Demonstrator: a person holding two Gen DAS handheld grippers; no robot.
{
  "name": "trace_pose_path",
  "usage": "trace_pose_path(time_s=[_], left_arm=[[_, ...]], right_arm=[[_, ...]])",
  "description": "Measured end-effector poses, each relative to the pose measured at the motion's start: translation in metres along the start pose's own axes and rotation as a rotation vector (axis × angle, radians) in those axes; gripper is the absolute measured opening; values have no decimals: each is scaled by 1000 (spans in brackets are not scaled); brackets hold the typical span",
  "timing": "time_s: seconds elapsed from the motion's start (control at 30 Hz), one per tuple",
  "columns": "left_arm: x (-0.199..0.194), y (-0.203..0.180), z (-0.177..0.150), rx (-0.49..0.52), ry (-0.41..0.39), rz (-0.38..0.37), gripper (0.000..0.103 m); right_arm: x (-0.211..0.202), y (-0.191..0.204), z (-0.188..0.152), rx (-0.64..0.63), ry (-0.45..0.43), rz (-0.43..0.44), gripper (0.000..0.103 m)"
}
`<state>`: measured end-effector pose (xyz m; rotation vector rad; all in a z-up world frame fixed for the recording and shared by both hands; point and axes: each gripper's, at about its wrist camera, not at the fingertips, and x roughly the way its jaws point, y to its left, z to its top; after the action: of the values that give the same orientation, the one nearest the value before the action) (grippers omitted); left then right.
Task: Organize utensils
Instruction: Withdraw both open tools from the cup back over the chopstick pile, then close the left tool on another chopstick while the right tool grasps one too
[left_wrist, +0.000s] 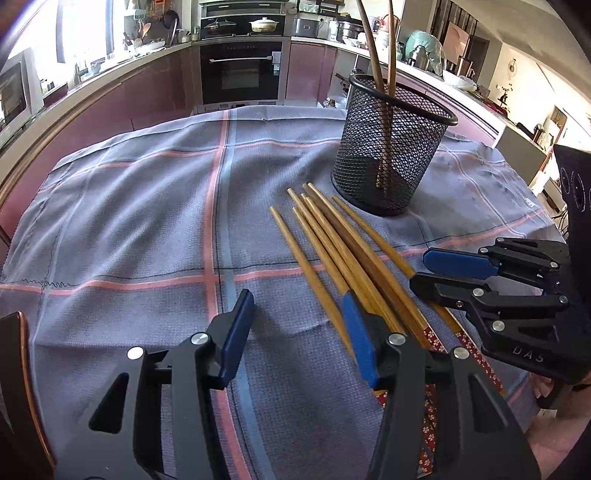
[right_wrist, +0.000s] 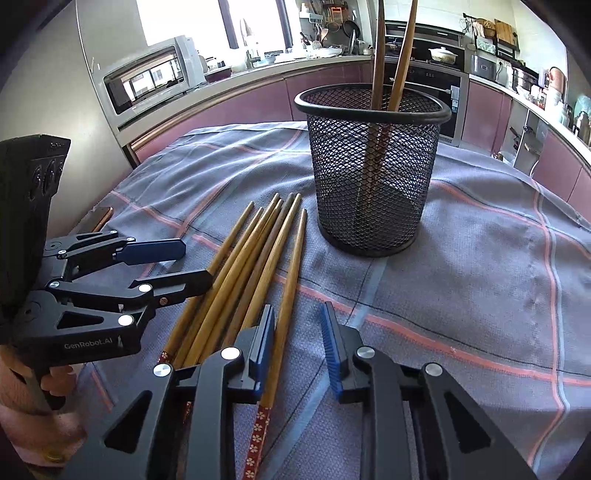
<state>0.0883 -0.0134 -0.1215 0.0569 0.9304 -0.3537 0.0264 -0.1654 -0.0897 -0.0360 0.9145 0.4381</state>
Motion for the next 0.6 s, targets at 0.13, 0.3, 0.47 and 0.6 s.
trace_pose_path(time_s=[0.13, 0.3, 0.47, 0.6], left_arm=[[1, 1, 2, 6, 10, 3, 46], [7, -1, 7, 16, 12, 17, 46], [12, -1, 12, 18, 11, 35, 41], [13, 0, 14, 15, 8, 59, 29]], right_arm=[[0, -2, -1, 0, 1, -4, 23], [3, 1, 3, -13, -3, -25, 23], [9, 7, 8, -39, -1, -47, 24], [12, 8, 11, -49, -1, -56, 24]])
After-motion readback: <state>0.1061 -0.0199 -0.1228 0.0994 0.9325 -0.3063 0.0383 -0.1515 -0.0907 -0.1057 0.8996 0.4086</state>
